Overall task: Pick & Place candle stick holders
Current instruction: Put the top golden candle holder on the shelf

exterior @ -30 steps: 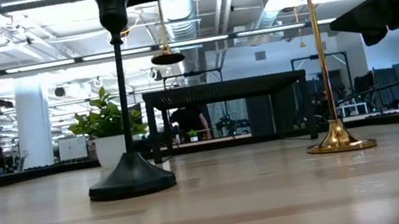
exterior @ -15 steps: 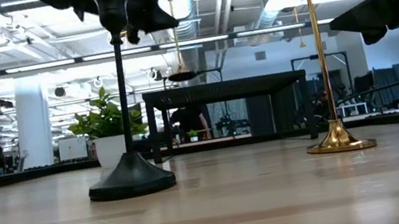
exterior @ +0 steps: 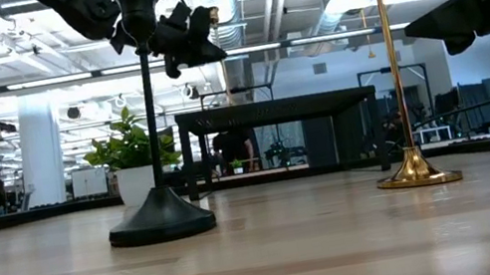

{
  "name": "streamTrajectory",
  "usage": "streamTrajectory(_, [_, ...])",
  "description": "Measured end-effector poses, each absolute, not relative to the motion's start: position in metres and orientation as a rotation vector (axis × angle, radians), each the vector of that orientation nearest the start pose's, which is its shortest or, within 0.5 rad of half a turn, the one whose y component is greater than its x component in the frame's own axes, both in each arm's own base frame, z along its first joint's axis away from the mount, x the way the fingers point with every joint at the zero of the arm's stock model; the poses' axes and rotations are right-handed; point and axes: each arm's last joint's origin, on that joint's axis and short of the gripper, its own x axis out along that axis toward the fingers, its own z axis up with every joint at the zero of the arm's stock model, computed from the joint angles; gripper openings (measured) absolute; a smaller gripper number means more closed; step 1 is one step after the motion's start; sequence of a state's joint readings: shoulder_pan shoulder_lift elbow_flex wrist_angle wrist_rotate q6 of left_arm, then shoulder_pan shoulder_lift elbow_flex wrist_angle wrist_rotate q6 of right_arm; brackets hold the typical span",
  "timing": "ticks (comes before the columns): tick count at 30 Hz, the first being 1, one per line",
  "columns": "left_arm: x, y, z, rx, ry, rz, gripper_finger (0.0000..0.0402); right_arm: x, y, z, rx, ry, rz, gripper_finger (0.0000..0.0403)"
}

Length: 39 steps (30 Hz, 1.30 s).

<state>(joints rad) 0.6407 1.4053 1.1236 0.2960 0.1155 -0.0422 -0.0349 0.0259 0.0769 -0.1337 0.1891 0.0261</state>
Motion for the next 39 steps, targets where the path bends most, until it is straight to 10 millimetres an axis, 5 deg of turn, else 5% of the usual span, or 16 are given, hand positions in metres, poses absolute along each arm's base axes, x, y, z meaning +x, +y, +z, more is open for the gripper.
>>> streamTrajectory(39, [0.285,0.202,0.333,-0.046,-0.037,0.510,0.0043,0.093,-0.009,0.175,0.020,0.079,-0.224,0.0000])
